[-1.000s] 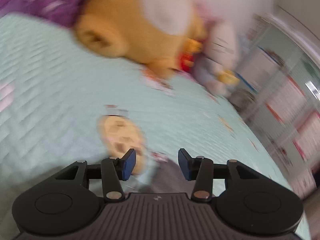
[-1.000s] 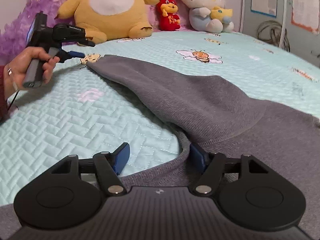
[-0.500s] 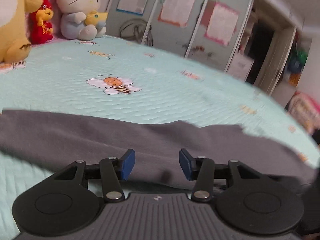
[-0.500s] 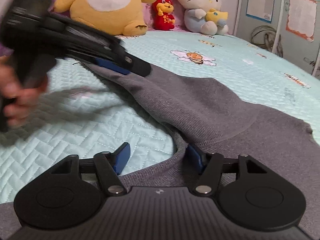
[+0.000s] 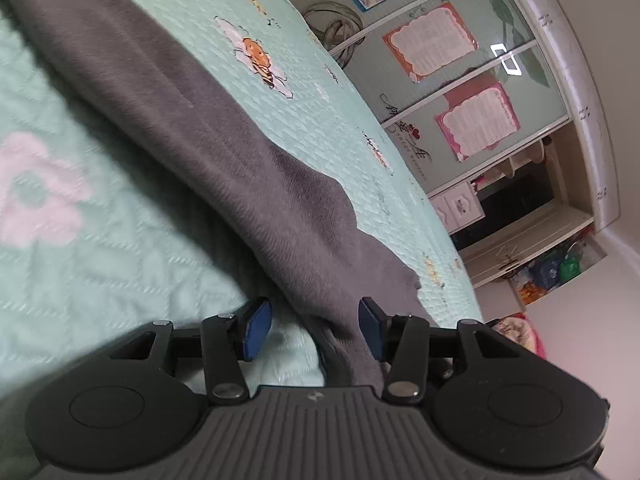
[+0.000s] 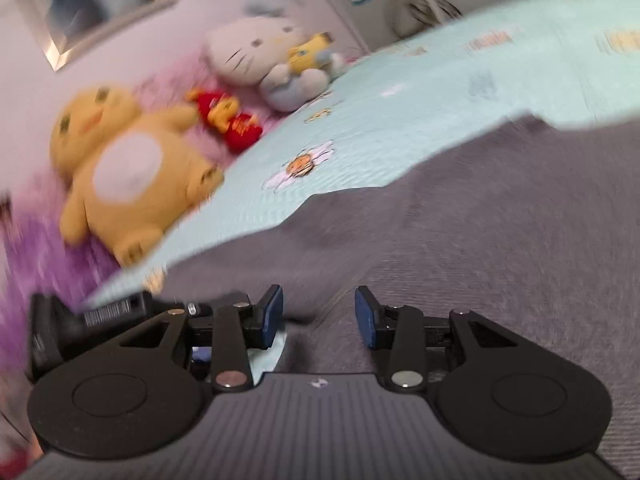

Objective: Fold clothes

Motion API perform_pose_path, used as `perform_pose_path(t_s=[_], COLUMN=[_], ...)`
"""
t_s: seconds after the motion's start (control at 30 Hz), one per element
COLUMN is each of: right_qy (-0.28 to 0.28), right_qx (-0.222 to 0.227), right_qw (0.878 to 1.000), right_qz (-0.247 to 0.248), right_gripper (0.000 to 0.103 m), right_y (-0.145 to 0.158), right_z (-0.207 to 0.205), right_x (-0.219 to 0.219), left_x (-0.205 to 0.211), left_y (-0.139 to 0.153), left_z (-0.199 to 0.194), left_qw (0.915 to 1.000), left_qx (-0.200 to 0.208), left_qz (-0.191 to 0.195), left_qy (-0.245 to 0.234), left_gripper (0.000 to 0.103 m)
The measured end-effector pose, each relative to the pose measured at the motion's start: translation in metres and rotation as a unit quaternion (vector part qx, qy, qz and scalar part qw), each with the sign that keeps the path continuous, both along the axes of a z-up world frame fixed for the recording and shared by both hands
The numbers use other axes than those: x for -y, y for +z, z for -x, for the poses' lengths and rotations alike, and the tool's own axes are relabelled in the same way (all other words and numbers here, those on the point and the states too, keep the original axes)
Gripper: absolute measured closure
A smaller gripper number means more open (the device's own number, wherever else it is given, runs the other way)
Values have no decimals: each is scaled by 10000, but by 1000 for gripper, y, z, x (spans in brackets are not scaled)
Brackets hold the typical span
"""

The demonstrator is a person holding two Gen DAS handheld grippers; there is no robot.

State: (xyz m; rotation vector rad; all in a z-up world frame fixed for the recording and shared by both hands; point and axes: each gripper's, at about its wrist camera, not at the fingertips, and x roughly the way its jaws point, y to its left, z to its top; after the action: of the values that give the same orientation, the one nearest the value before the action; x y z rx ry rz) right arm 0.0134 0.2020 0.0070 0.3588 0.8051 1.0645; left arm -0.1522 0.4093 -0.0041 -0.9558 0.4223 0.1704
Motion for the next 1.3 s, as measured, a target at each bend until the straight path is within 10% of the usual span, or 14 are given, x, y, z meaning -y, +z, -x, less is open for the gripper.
perform_pose_path(t_s=[0.07,0.1,0.13,0.17,0.43,0.67,0.87,1.0,1.07,1.1,1.3], right_qy=[-141,-212,-284,-354,-1544,-3726,-4120,-4660,-4809,-4830,-3158], right_qx=[-336,-408,-479,-536,-470,-976,-1559,-1527,-1632,-1656,-833], right_qw=[9993,9989,9984,9979,9856,9184,8783,8571,8497,8499,9451], right_qz=[-7,-39,-71,-97,-499,-908,-1859,-1580,-1417,-1302,86], right_gripper=[76,86,87,90,64,51,54,92,87,77,56], right_y=[-16,-18,-20,-21,3,-10,-35,-34,-31,-29,13], right_z=[-8,-10,-12,-13,19,52,15,5,14,20,104], right_x=[1,3,5,8,119,324,391,409,414,415,365], left_x=[9,11,12,12,22,95,129,124,122,123,140], left_y=[2,4,7,7,15,37,12,12,20,25,49], left_z=[-4,-6,-7,-5,30,20,6,13,20,27,82], left_qw=[9995,9992,9988,9987,9978,9895,9837,9846,9833,9813,9685], left_qx=[-24,-52,-78,-80,-438,-167,-620,-720,-881,-944,-1134], left_qz=[-294,-358,-395,-393,-471,-1116,-1033,-1031,-1114,-1240,-1783], left_qy=[-108,-183,-272,-310,157,-907,-1332,-1215,-1136,-1131,-1319], left_gripper=[49,62,100,103,101,67,66,67,67,67,63])
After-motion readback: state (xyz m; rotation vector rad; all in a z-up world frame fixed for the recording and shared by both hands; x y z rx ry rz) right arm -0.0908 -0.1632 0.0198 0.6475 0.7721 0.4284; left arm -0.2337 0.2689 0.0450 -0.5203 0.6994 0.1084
